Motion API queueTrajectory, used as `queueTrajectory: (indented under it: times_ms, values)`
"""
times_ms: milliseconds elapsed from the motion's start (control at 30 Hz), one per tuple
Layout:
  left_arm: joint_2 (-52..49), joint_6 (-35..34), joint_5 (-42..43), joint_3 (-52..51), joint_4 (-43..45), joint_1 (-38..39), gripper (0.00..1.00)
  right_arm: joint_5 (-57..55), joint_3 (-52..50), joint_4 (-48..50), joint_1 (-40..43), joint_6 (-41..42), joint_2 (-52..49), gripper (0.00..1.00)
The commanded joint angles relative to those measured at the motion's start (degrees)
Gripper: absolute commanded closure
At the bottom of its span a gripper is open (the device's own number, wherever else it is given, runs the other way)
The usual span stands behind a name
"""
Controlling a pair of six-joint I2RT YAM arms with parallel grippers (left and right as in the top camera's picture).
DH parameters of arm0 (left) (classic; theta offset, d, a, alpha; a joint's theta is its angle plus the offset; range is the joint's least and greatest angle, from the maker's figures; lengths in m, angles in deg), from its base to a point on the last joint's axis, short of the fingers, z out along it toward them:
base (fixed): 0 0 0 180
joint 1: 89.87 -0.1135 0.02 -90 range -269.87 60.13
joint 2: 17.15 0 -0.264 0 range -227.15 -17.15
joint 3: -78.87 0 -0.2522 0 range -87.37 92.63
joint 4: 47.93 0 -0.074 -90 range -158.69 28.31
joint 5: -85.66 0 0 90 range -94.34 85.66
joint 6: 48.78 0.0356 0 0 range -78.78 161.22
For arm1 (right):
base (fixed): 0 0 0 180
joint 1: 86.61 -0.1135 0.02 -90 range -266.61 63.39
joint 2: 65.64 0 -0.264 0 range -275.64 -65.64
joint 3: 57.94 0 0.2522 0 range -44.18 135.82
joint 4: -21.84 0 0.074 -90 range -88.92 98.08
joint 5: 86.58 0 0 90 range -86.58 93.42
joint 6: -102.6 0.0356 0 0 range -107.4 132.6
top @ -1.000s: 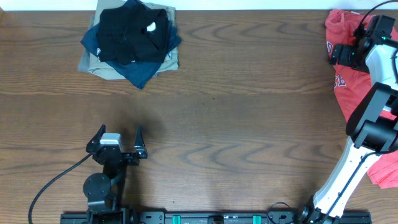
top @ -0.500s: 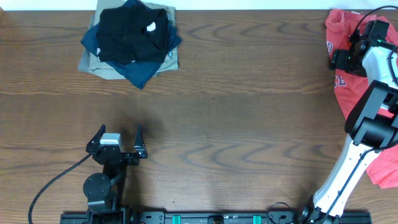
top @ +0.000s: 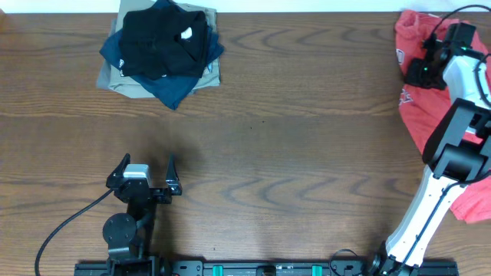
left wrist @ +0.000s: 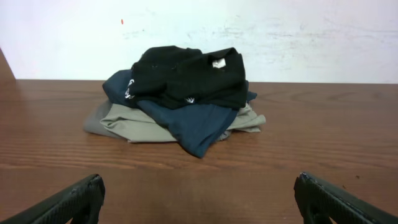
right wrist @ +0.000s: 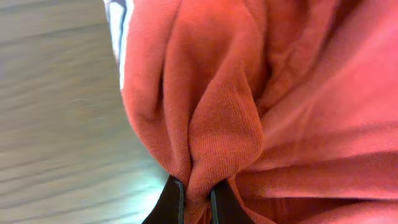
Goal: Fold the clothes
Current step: 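Drag the red t-shirt with the right gripper to the table center and release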
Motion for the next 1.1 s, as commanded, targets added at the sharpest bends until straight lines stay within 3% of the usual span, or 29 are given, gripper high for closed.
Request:
queueTrajectory:
  times_ms: [0,200,567,1067]
  values:
    - [0.11,0.79,0.42,-1.40,-1.20,-0.35,0.02,10.23,0.26,-0.33,-5.38,1.53,-0.74,0.99]
    - [0.11,0.79,0.42,-1.40,-1.20,-0.35,0.02,16.70,0.26,-1.70,-13.20,3.54,-0.74,0.99]
    - [0.11,0.79,0.39,-1.40,-1.20,-0.35,0.03,26.60,0.26,-15.56,-28.11,5.14,-0.72,0.99]
    - [0.11,0.79,0.42,-1.40,-1.20,-0.35,0.02,34.38,0.26,-40.17,-38.25,-14.16,4.31,0.98]
